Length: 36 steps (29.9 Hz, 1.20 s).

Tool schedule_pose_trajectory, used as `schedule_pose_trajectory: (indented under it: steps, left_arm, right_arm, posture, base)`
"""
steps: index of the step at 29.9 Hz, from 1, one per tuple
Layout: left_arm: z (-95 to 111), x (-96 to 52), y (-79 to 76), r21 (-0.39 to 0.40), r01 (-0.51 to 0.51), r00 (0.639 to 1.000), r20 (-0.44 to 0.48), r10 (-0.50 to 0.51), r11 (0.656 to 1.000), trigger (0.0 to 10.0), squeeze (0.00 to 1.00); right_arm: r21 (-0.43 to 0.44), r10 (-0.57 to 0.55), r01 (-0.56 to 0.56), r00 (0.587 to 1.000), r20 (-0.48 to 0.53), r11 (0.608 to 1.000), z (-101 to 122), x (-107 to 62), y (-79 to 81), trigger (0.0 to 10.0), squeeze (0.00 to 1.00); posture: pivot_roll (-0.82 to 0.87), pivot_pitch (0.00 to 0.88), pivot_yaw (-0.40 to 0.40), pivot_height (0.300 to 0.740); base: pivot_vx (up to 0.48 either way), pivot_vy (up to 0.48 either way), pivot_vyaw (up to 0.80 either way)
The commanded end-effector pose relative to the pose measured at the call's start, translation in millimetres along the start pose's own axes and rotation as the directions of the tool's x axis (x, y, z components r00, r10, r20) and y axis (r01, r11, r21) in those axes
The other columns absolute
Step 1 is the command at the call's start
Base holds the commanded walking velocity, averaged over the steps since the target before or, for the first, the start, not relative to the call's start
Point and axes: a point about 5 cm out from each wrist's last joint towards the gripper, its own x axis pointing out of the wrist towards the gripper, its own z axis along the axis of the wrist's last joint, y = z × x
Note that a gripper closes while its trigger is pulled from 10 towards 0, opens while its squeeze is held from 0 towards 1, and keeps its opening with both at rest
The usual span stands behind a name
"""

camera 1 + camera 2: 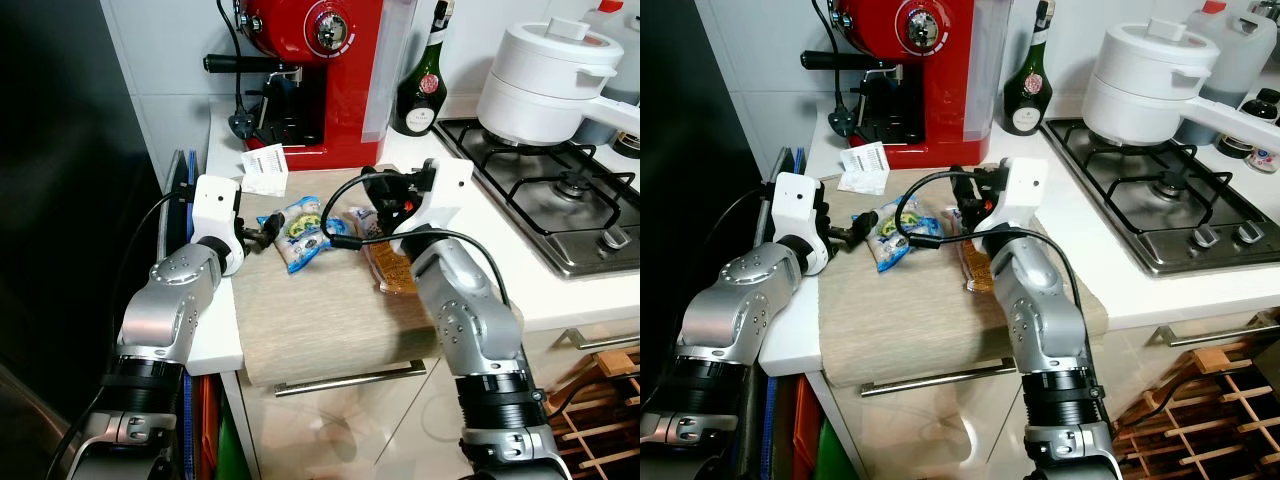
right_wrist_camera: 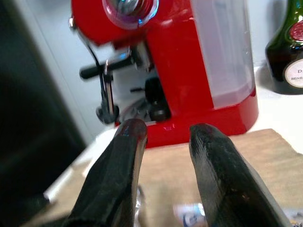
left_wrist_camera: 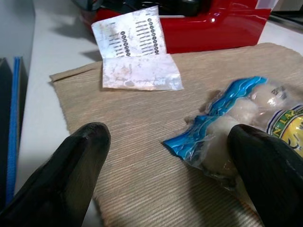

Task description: Restocking fridge

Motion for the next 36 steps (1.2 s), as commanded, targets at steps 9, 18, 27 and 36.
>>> schedule_pose_trajectory:
  steps: [9,18,27,36]
  left_arm:
    - [-39.7,-2.2,7.3,-0.059,-0.046,0.983,-0.18,0.035,0.997,10.0,0.0]
    - [-40.1,-3.3,7.7,-0.071,-0.053,0.983,-0.181,0.039,0.996,10.0,0.0]
    - [-40.2,-4.5,8.7,-0.078,-0.058,0.983,-0.179,0.044,0.995,10.0,0.0]
    - [-39.5,-3.4,8.0,-0.086,-0.058,0.984,-0.175,0.042,0.995,10.0,0.0]
  right_arm:
    - [0.272,0.198,-0.14,0.96,-0.2,0.952,-2.6,-1.8,0.7,10.0,0.0]
    - [0.33,0.263,-0.149,0.905,-0.334,0.932,-27.7,-8.1,9.3,10.0,0.0]
    - [0.299,0.227,-0.094,0.863,-0.451,0.95,-39.4,-12.1,2.9,10.0,0.0]
    - [0.312,0.243,-0.085,0.825,-0.511,0.946,-54.2,-8.3,9.8,10.0,0.0]
  posture:
    - [-0.02,0.0,0.009,0.74]
    - [-0.01,0.0,0.004,0.74]
    - [-0.01,0.0,-0.001,0.74]
    - [-0.02,0.0,0.002,0.74]
  base:
    - [0.0,0.0,0.0]
    - [0.0,0.0,0.0]
    - [0.0,0.0,0.0]
    - [0.0,0.0,0.0]
